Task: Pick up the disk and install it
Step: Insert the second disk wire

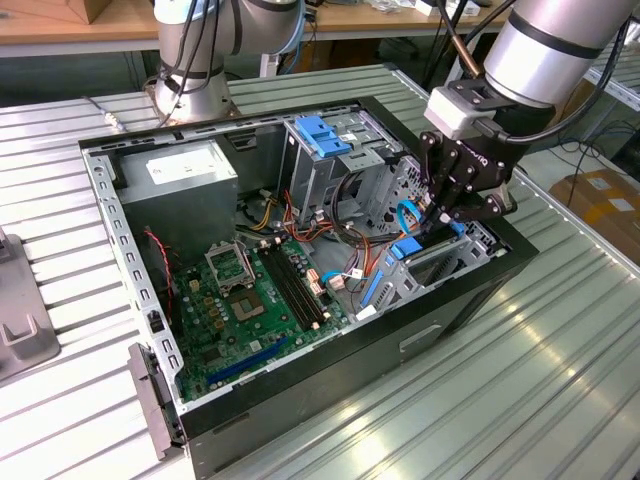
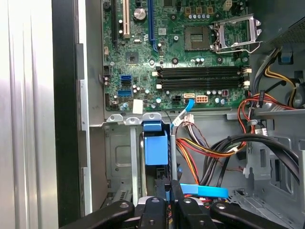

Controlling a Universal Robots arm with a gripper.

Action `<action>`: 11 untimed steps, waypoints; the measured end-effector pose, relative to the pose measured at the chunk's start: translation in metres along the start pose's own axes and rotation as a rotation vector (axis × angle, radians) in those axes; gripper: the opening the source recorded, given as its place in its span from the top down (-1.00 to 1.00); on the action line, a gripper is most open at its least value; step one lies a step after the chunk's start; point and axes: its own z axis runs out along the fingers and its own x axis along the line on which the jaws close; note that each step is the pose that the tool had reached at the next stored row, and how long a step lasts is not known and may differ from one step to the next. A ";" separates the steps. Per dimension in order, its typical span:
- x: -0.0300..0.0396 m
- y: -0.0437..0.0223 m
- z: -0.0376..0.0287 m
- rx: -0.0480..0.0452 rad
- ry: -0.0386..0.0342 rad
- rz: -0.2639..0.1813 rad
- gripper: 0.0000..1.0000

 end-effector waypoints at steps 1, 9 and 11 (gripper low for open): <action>0.0001 0.0008 0.0000 0.0000 0.0000 0.000 0.67; 0.0000 0.0009 0.0004 0.0302 -0.0015 0.001 0.67; 0.0000 0.0009 0.0005 0.0394 -0.0020 0.001 0.67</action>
